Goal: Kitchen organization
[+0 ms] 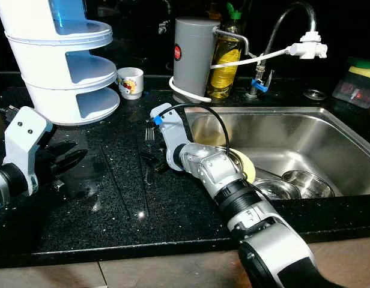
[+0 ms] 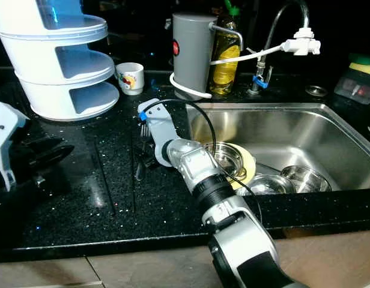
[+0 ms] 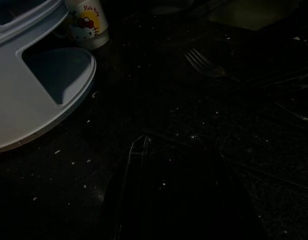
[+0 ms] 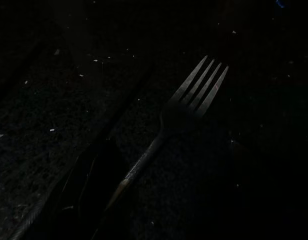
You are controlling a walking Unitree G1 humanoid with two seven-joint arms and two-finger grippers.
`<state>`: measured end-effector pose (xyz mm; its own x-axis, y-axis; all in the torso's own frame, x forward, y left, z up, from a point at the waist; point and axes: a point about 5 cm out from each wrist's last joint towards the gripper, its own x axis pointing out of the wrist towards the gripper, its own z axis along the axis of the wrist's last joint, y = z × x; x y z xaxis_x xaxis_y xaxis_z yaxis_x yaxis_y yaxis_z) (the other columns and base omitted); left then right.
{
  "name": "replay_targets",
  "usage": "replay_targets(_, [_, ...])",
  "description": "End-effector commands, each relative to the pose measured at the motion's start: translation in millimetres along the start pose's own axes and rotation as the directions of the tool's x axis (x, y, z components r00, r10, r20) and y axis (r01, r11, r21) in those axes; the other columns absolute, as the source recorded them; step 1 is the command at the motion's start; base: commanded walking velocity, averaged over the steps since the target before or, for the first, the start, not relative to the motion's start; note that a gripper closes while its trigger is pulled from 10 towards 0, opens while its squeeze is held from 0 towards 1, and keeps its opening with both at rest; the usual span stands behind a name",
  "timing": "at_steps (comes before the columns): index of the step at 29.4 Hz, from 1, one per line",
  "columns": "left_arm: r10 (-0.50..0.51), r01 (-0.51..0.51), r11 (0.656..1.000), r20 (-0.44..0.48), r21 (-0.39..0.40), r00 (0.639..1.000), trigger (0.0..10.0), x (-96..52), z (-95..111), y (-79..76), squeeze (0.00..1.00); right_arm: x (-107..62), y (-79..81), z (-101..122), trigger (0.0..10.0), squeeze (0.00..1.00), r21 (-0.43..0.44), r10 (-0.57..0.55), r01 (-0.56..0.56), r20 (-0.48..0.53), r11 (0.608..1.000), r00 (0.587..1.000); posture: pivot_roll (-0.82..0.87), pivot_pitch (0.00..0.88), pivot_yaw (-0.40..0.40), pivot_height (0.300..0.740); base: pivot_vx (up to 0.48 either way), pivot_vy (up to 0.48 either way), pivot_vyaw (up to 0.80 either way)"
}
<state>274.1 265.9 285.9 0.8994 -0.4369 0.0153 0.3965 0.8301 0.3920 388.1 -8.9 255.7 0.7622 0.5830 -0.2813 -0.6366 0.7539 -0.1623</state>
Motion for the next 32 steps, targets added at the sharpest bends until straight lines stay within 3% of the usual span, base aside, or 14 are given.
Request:
replay_targets(1, [-0.021, 0.022, 1.0, -0.017, 0.021, 1.0, 10.0, -0.4, 2.1, -1.9, 0.0, 2.5, 0.8, -26.2, 10.0, 0.0, 0.018, 0.011, -0.009, -0.115, 1.0, 0.993, 0.08, 0.116, -0.077, 0.74, 0.0, 0.0, 0.0])
replay_targets(2, [-0.023, 0.023, 1.0, -0.017, 0.021, 1.0, 10.0, -0.5, 2.0, -2.0, 0.0, 2.6, 1.2, -27.4, 8.2, 0.0, 0.031, 0.017, -0.013, -0.118, 0.999, 0.993, 0.08, 0.116, -0.077, 0.74, 0.0, 0.0, 0.0])
replay_targets(4, [-0.024, 0.024, 0.999, -0.017, 0.021, 1.0, 10.0, -0.5, 2.0, -2.1, 0.0, 2.6, 1.5, -28.2, 8.2, 0.0, 0.04, 0.021, -0.016, -0.12, 0.999, 0.993, 0.08, 0.116, -0.077, 0.74, 0.0, 0.0, 0.0])
replay_targets(5, [-0.024, 0.025, 0.999, -0.018, 0.021, 1.0, 10.0, -0.5, 1.8, -2.1, 0.0, 2.6, 2.1, -29.5, 2.1, 0.0, 0.048, 0.027, -0.022, -0.123, 0.999, 0.992, 0.08, 0.116, -0.077, 0.74, 0.0, 0.0, 0.0])
replay_targets(6, [-0.025, 0.025, 0.999, -0.019, 0.021, 1.0, 10.0, -0.5, 1.7, -2.2, 0.0, 2.6, 2.6, -30.8, 1.4, 0.0, 0.055, 0.034, -0.027, -0.125, 0.998, 0.992, 0.08, 0.116, -0.077, 0.74, 0.0, 0.0, 0.0])
replay_targets(7, [-0.025, 0.026, 0.999, -0.019, 0.021, 1.0, 10.0, -0.5, 1.6, -2.2, 0.0, 2.5, 2.7, -31.3, 0.0, 0.0, 0.056, 0.035, -0.028, -0.126, 0.998, 0.991, 0.08, 0.116, -0.077, 0.74, 0.0, 0.0, 0.0])
replay_targets(25, [-0.033, 0.033, 0.999, -0.019, 0.019, 0.999, 10.0, 1.8, 0.9, -3.7, 0.0, -1.2, -4.0, -33.4, 0.0, 0.0, 0.059, 0.024, -0.016, -0.132, 0.998, 0.991, 0.07, 0.123, -0.073, 0.74, 0.0, 0.0, 0.0])
replay_targets(31, [-0.041, 0.041, 0.999, 0.012, 0.002, 0.999, 10.0, 3.7, 3.4, -5.4, 0.0, -5.6, -15.4, -28.7, 0.0, 0.0, 0.095, -0.003, 0.013, -0.107, 0.995, 0.994, 0.07, 0.122, -0.068, 0.74, 0.0, 0.0, 0.0])
replay_targets(32, [-0.048, 0.048, 0.999, 0.037, -0.004, 0.998, 10.0, 5.8, 7.5, -7.0, 0.0, -9.1, -23.6, -23.4, 0.0, 0.0, 0.106, -0.028, 0.037, -0.084, 0.994, 0.996, 0.08, 0.119, -0.063, 0.74, 0.0, 0.0, 0.0])
